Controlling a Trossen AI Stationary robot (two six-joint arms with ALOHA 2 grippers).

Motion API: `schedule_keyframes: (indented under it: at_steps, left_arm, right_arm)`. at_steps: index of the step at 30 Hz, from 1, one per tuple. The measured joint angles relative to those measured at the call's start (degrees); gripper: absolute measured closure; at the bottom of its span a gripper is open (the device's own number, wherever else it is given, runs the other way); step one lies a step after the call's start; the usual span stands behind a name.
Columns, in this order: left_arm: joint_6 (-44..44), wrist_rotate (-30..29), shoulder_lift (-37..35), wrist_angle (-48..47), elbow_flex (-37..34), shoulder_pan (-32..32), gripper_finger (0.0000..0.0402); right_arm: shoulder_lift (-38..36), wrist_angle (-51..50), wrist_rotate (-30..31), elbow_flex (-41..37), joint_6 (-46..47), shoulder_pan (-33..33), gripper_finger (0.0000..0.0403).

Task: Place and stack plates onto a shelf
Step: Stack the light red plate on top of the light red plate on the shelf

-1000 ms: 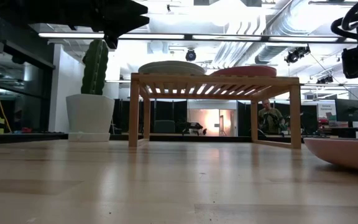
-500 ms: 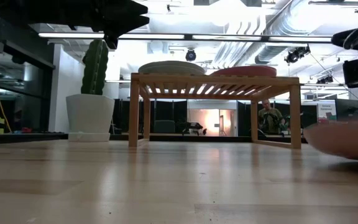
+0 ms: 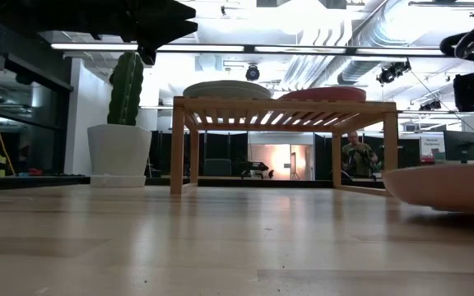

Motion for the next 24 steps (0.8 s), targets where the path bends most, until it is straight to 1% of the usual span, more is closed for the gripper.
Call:
schedule_keyframes:
  at_steps: [6,16,24]
  left_arm:
    - [0.0,0.0,0.0,0.0,0.0,0.0,0.0284]
    - [0.0,0.0,0.0,0.0,0.0,0.0,0.0284]
    - [0.0,0.0,0.0,0.0,0.0,0.0,0.0284]
  right_arm:
    - [-2.5,-0.4,-0.3,-0.2,-0.5,0.0,0.0400]
    - [-13.9,-0.7,1.3,-0.3,-6.3,0.0,0.0402]
    - [-19.1,2.8,3.8,-0.3,-11.1,0.0,0.0402]
